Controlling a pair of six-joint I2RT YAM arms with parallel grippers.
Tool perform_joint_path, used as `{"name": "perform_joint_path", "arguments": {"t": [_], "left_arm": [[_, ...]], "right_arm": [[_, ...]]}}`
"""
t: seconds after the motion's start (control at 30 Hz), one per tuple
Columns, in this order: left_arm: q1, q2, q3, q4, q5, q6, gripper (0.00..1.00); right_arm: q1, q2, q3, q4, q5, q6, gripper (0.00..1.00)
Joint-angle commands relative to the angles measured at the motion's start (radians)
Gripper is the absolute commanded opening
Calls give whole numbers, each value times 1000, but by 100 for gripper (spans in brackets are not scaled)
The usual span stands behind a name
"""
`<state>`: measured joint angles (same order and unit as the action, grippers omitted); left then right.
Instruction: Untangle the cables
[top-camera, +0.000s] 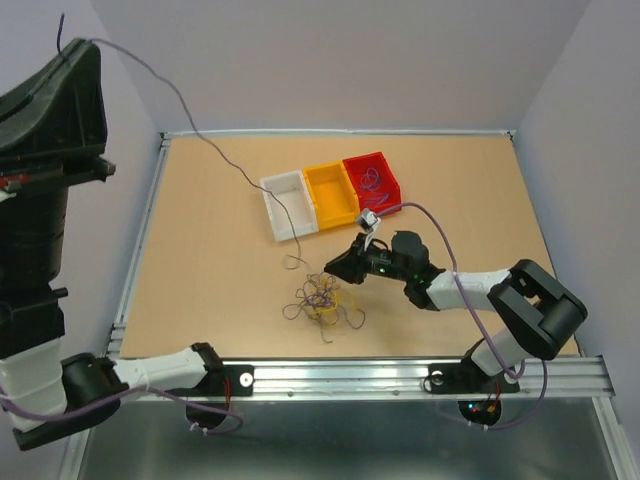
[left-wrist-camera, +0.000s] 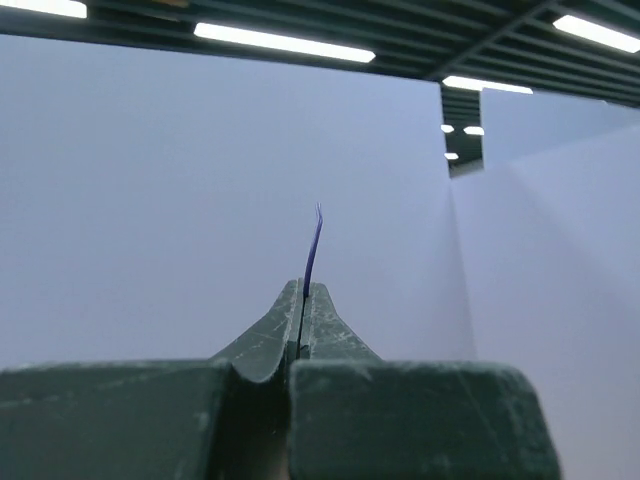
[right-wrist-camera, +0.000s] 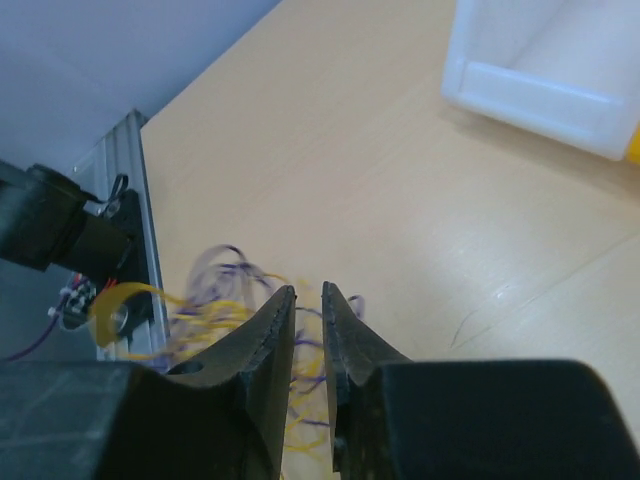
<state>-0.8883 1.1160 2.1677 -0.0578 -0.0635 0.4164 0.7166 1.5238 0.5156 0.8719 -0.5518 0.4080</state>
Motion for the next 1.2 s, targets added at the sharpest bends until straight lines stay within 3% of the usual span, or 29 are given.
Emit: {"name": "perform_joint_path", "arguments": {"t": [0.0, 0.07, 0.13, 0.27, 0.6, 0.87, 1.0, 1.17], "left_arm": [[3, -41, -329, 171, -105, 39, 0], [5, -59, -425, 193, -93, 35, 0], [5, -59, -448, 172, -41, 27, 0], [3, -22, -419, 101, 56, -7, 0], [3, -15, -479, 59, 192, -45, 0], [3, -4, -525, 62, 248, -53, 0], [3, -8, -536, 59, 271, -51, 0], [3, -30, -666, 59, 295, 27, 0]], "right_arm": [[6, -140, -4, 52, 137, -15, 25], [7, -197, -18, 36, 167, -41, 39], [7, -270, -37, 30, 159, -60, 64], [7, -370, -49, 26, 32, -107, 78], [7, -493, -89, 18, 81, -135, 83], [9, -514, -88, -106, 476, -141, 83], [7, -545, -94, -106, 495, -141, 83], [7, -551, -81, -106, 547, -95, 84]]}}
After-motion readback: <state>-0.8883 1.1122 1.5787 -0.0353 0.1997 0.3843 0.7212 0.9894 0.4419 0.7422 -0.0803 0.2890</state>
